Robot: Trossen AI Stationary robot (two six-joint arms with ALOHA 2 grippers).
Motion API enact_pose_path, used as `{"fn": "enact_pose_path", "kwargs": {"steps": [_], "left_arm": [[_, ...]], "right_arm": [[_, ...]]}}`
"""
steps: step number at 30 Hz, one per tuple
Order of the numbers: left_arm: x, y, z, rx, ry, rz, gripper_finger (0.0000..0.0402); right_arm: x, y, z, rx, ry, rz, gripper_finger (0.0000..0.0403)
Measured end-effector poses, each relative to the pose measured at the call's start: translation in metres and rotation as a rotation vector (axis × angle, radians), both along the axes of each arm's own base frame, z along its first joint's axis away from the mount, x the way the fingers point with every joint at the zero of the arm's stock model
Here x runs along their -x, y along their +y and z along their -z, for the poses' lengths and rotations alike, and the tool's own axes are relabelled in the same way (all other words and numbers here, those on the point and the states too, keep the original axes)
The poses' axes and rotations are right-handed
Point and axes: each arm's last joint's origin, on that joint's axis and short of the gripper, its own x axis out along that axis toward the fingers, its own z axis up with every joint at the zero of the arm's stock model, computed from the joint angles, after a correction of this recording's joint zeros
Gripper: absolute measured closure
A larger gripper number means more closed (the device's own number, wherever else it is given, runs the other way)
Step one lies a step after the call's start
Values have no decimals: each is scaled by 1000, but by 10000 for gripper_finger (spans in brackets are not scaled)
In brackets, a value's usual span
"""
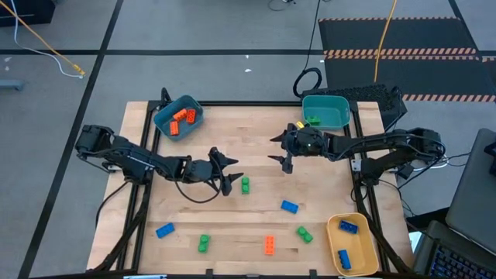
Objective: Sort & place blocks by color
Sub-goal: Put the top green game piece into the light blue bin
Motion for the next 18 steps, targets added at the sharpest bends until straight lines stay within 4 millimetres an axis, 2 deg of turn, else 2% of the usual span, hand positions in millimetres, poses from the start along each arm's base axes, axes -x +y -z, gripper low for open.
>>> {"fn": "enact_pose_path", "kwargs": {"steps": [6,10,18], "left_arm": [[0,1,0,13,-3,-26,135],[0,1,0,17,-5,-26,135],[-1,-8,0,76,42,138,135]], "right_arm": [[0,0,-1,1,-10,-1,106],[-2,4,-2,-3,-26,-68,106],[0,5,2,11,26,-99,106]]}}
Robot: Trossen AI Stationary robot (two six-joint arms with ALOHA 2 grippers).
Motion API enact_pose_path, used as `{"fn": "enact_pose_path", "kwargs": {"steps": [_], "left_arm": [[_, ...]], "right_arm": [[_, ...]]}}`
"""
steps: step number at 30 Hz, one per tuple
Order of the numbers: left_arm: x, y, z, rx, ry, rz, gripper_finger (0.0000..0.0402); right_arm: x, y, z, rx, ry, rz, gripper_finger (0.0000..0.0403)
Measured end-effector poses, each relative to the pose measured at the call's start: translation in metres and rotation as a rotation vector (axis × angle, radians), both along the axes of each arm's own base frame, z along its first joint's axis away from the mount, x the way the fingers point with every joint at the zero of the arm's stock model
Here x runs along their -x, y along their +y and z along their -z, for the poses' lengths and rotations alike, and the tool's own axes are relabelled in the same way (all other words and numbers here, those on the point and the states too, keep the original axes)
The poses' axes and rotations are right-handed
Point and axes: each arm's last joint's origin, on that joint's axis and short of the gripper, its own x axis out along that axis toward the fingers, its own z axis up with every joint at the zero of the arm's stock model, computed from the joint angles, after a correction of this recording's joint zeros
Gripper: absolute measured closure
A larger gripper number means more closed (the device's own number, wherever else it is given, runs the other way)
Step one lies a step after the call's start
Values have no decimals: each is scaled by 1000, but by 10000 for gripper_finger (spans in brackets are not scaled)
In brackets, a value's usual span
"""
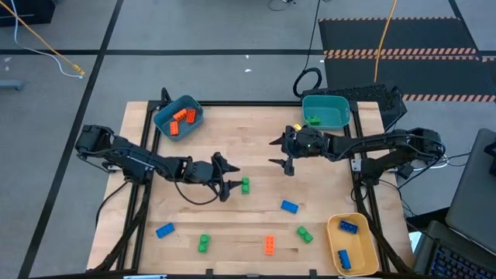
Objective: Sort & place blocks by color
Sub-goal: Put the top green game piece into the light blue bin
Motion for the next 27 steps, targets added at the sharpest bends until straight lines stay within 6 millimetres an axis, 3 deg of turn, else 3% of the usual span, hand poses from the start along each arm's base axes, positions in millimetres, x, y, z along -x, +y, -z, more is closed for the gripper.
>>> {"fn": "enact_pose_path", "kwargs": {"steps": [5,14,23,27], "left_arm": [[-2,3,-2,-74,110,-42,135],[-7,5,-4,-27,189,-77,135],[-39,-3,11,-135,589,15,135],[-61,-5,9,-140,628,75,135]], "right_arm": [[3,8,7,-72,70,-137,106],[7,10,12,-85,138,-138,106],[5,9,10,-31,112,-160,106],[6,9,11,-33,121,-158,106]]}}
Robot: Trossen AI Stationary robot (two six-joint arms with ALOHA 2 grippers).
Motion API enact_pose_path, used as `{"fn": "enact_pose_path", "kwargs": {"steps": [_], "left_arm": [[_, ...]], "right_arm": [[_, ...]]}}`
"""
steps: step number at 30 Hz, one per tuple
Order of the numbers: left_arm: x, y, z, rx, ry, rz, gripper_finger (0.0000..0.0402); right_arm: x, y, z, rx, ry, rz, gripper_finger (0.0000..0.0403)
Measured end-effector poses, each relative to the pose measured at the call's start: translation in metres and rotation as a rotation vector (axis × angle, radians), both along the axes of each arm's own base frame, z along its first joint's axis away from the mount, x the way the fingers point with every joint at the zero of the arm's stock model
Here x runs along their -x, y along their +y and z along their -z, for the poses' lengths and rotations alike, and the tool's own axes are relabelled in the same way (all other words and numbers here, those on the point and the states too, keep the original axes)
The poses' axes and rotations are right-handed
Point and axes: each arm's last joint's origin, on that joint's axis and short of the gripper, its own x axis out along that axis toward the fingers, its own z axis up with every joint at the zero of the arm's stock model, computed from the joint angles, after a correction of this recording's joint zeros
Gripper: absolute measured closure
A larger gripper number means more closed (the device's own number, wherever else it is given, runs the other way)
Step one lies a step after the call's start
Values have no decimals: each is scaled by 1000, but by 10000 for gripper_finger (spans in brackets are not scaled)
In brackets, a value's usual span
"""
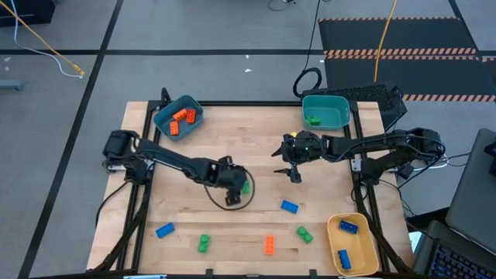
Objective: Sort & place blocks by color
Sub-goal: Put the top green game piece into the light blue bin
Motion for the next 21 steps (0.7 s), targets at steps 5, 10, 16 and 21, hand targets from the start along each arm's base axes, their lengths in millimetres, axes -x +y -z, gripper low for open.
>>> {"fn": "enact_pose_path", "kwargs": {"steps": [5,10,16,21], "left_arm": [[-17,-2,-14,8,28,8,135],[-25,4,-22,153,-18,-229,135],[-18,9,-7,227,-21,-444,135],[-20,5,12,263,-46,-497,135]], "right_arm": [[1,0,1,-2,11,2,106],[1,0,1,-3,16,2,106],[3,-3,3,-23,38,26,106],[5,-8,5,-33,64,52,106]]}}
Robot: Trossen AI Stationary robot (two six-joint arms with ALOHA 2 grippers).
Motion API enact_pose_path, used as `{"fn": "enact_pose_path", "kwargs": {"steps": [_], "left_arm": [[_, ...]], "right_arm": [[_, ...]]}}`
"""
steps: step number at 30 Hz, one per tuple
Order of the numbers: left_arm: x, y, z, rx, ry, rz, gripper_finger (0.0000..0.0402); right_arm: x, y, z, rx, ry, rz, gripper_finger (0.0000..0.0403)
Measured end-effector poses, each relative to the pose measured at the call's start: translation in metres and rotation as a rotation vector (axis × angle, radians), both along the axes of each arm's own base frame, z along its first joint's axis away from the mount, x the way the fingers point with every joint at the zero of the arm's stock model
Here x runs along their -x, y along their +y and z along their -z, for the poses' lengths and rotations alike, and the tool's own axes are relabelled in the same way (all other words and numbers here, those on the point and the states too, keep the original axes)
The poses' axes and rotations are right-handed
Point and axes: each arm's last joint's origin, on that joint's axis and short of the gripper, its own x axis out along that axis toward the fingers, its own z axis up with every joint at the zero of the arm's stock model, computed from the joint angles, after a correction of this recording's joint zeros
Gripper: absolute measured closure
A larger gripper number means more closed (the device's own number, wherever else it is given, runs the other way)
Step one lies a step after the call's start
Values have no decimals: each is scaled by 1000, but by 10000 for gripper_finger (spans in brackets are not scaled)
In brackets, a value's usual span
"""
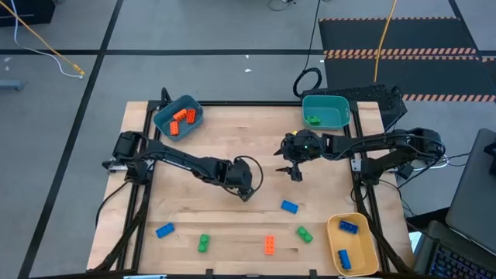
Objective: Sort & place blocks by color
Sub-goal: Put the top green game piece into the light blue bin
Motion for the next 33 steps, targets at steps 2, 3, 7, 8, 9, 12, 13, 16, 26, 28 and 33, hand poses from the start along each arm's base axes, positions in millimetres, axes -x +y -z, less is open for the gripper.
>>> {"fn": "enact_pose_path", "kwargs": {"steps": [2,3,7,8,9,12,13,16,26,28,33], "left_arm": [[-4,-1,2,8,-23,4,135],[-5,-2,3,7,-31,14,135],[-9,-5,5,-4,-63,56,135],[-9,-5,5,-1,-60,60,135],[-9,-5,5,-1,-60,59,135],[-9,-6,5,-1,-59,65,135],[-9,-7,5,2,-59,67,135],[-8,-9,5,32,-58,80,135],[-2,-9,-18,48,-95,146,135],[0,-9,-16,65,-76,134,135],[0,-17,-16,81,-86,93,135]], "right_arm": [[0,-2,0,0,-1,6,106],[0,-2,0,1,-2,9,106],[1,-6,0,4,-2,19,106],[1,-6,0,4,-1,22,106],[1,-6,0,2,1,23,106],[1,-7,0,3,-1,27,106],[1,-7,0,3,0,27,106],[1,-7,0,3,-1,27,106],[2,-7,0,3,0,26,106],[2,-7,0,3,1,25,106],[2,-7,0,4,2,25,106]]}}
